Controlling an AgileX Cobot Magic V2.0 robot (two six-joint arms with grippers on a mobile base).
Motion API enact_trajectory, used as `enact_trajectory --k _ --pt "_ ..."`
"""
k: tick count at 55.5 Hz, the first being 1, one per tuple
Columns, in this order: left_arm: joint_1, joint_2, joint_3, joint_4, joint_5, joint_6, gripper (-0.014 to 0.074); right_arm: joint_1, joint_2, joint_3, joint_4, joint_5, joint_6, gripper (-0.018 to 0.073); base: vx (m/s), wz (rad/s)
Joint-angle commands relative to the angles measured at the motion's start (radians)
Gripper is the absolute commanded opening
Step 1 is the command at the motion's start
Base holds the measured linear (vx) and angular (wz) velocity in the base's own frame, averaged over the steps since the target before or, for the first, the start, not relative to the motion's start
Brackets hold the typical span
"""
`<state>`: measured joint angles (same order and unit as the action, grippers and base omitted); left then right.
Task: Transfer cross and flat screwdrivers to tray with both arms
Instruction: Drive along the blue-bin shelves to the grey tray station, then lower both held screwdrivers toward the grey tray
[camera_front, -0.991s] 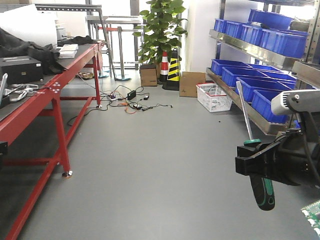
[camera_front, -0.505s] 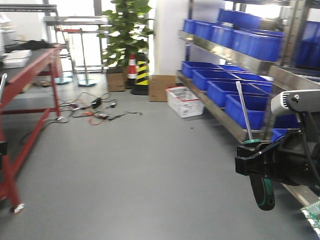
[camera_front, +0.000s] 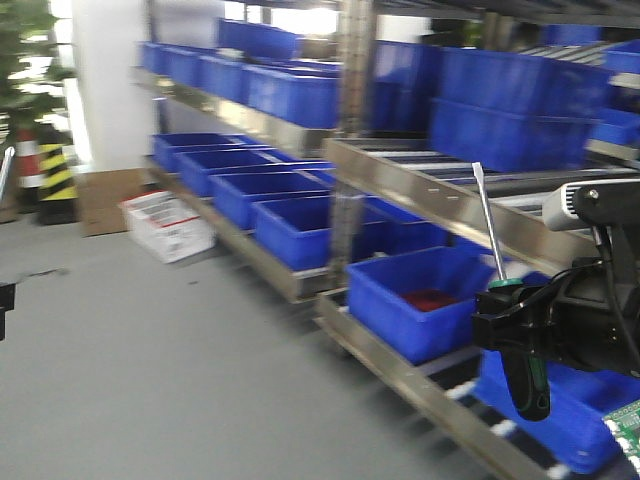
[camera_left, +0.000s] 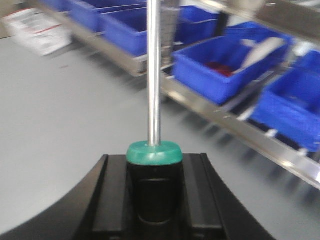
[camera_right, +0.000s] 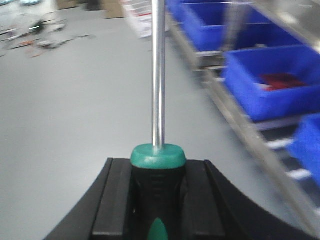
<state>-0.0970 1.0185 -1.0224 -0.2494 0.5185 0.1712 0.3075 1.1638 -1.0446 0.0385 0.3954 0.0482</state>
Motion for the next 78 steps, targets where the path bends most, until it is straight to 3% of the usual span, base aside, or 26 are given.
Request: enact_trajectory --k 1,38,78 --pt "-0.005 -0.018 -0.031 -0.019 -0.084 -0.001 -0.0003 -0.001 -0.025 -0.03 -0.005 -0.088 -0.006 -0.0008 0.43 -0.91" --pt "-0.005 -0.018 -0.031 -0.019 -0.084 -0.001 -0.0003 -0.001 -0.025 -0.03 -0.005 -0.088 -0.006 -0.0008 0.4 -0.83" --pt "-0.005 -0.018 -0.031 -0.019 -0.084 -0.001 -0.0003 -0.001 -0.025 -0.03 -0.005 -0.088 -0.006 -0.0008 0.29 -0.51"
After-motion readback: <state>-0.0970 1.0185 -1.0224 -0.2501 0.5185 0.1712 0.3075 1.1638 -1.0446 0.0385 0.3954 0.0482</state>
